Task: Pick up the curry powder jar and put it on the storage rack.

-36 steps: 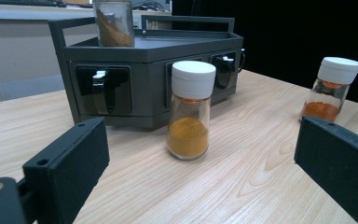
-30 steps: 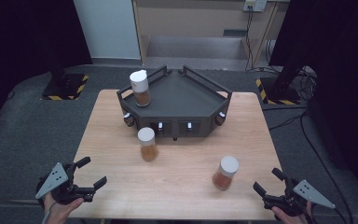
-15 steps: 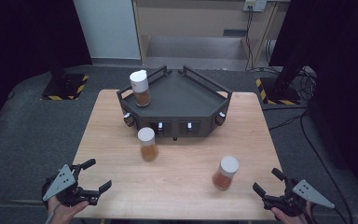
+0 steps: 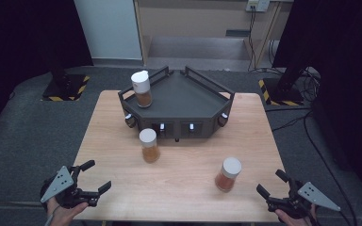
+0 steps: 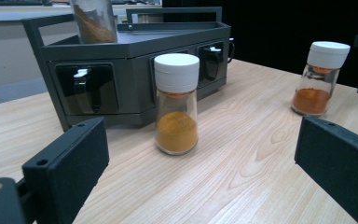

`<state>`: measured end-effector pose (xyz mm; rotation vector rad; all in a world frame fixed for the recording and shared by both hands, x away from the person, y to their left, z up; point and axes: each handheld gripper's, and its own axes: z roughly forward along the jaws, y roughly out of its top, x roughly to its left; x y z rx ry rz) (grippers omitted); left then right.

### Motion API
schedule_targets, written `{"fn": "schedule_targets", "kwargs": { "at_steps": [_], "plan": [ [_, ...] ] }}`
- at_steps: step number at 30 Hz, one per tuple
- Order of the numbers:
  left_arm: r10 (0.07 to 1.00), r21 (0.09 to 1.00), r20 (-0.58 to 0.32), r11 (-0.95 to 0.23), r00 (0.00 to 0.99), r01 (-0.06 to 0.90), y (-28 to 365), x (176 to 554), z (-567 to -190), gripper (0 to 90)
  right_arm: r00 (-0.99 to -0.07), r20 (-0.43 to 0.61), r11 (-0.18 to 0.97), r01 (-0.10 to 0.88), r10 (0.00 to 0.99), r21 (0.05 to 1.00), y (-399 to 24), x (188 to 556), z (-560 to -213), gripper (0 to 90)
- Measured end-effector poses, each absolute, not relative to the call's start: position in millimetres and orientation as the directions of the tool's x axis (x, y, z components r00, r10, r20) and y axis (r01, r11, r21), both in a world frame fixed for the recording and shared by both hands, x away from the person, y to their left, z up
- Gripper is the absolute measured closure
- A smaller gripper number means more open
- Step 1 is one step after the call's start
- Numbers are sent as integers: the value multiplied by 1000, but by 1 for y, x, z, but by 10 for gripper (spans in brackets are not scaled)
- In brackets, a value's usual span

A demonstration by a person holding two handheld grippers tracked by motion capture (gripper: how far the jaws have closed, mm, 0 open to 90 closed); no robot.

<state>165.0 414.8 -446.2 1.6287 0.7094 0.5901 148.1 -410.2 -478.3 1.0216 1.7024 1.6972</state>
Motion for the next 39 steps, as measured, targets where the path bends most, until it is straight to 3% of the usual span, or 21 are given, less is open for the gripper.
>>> {"fn": "schedule_targets", "kwargs": {
  "at_steps": [15, 26, 39],
  "plan": [
    [733, 986, -22, -98, 680, 138, 417, 164, -448, 17, -656, 97, -40, 102, 748, 994, -396, 155, -420, 28],
    [736, 986, -31, -88, 677, 140, 419, 164, -448, 16, -782, 18, 84, 89, 623, 992, -359, 199, -354, 30],
    [734, 984, -36, -94, 678, 154, 418, 166, -448, 11, -847, 27, 163, 133, 531, 978, -306, 248, -314, 32]
  ]
}}
